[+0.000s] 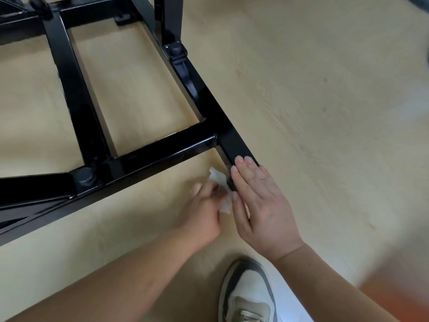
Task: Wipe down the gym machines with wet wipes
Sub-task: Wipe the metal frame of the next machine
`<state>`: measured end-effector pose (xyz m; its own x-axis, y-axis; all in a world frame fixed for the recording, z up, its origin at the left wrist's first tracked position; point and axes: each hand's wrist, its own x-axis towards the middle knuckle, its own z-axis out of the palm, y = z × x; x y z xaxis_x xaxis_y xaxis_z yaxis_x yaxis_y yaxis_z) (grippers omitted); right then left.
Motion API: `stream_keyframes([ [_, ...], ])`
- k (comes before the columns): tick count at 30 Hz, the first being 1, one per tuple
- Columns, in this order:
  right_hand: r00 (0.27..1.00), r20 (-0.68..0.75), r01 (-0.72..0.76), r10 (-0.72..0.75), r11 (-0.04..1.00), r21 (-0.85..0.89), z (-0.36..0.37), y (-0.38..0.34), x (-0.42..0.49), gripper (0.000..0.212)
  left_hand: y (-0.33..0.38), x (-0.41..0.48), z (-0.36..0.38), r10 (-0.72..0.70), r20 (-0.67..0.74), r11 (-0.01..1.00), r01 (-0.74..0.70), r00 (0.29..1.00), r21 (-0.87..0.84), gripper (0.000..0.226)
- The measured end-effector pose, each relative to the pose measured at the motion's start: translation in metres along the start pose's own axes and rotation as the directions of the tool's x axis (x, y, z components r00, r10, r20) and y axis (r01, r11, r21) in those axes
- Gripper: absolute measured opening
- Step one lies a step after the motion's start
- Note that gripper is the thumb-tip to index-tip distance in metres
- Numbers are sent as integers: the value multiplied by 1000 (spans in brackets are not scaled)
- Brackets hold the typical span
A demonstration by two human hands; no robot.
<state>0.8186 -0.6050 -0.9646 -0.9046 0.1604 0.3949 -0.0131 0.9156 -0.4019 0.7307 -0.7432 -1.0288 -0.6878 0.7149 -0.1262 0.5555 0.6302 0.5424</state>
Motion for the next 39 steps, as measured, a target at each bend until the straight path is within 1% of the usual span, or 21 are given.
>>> stream_keyframes([
  [2, 1000, -10, 27, -27, 999, -20, -1, 2, 1, 45, 4, -4, 2, -6, -3, 998, 6, 1000, 56, 49],
  [4, 1000, -17, 22, -22, 999, -24, 0, 3, 1, 46, 4, -2, 5, -13, 34, 1000, 12, 999, 18, 63],
  [7, 999, -34, 14, -14, 1000, 17, 2, 5, 2, 44, 2, 4, 13, -72, 93, 997, 71, 993, 14, 67],
  [9, 999, -41, 4, -2, 999, 38, 1, 6, 3, 43, 5, -2, 18, -91, 66, 995, 87, 994, 57, 65],
  [10, 999, -44, 2, -1, 999, 39, 1, 6, 3, 43, 6, -6, 20, -58, 42, 996, 55, 997, 67, 65],
  [11, 999, -46, 4, -2, 999, 36, 1, 7, 3, 43, 4, -12, 20, 39, 28, 994, -42, 999, 103, 68],
  [13, 999, -45, 7, -5, 999, 32, 1, 7, 3, 43, -9, -24, 18, 295, 137, 912, -322, 946, 254, 75],
  [14, 999, -45, 4, -3, 999, 32, 2, 6, 3, 43, -21, -26, 18, 371, 153, 868, -401, 916, 292, 75],
  [15, 999, -48, -3, 4, 1000, 30, 2, 6, 3, 44, -28, -24, 15, 404, 151, 854, -432, 902, 290, 72],
  [17, 998, -55, -16, 18, 999, 35, 3, 3, 4, 44, -25, -19, 5, 333, 128, 892, -356, 934, 278, 67],
  [19, 998, -58, -29, 31, 999, 34, 3, 4, 1, 43, -11, -13, 12, 179, 92, 952, -196, 980, 235, 65],
  [21, 997, -67, -34, 36, 999, 37, 2, 4, 2, 42, -3, -10, 18, 141, 3, 970, -139, 990, 200, 63],
  [24, 997, -75, -25, 28, 999, 38, 3, 4, 4, 40, -6, -13, 24, 284, 53, 924, -288, 957, 252, 52],
  [25, 996, -82, -34, 37, 998, 43, 4, 3, 4, 40, -8, -19, 22, 327, 109, 906, -344, 939, 246, 48],
  [27, 992, -106, -70, 75, 996, 55, 5, 0, 4, 39, -13, -37, 14, 375, 145, 909, -394, 916, 137, 43],
  [29, 986, -118, -108, 113, 993, 48, 7, -7, 5, 39, -15, -52, -7, 329, 33, 944, -328, 944, -29, 41],
  [32, 983, -103, -156, 151, 987, -43, 8, -23, 14, 39, -6, -59, -59, 66, -136, 962, -100, 989, -254, 38],
  [34, 980, -96, -183, 177, 982, -56, 6, -35, 28, 42, 8, -54, -101, -80, -211, 940, 4, 974, -342, 34],
  [35, 978, -87, -192, 189, 981, -33, 5, -41, 38, 43, 14, -51, -121, -110, -243, 934, 16, 964, -356, 34],
  [37, 968, -65, -235, 241, 968, 89, 4, -55, 57, 42, 19, -49, -160, -79, -385, 943, -56, 920, -327, 34],
  [39, 946, -31, -307, 323, 922, 237, 5, -67, 73, 43, 10, -41, -189, 17, -518, 974, -132, 855, -186, 34],
])
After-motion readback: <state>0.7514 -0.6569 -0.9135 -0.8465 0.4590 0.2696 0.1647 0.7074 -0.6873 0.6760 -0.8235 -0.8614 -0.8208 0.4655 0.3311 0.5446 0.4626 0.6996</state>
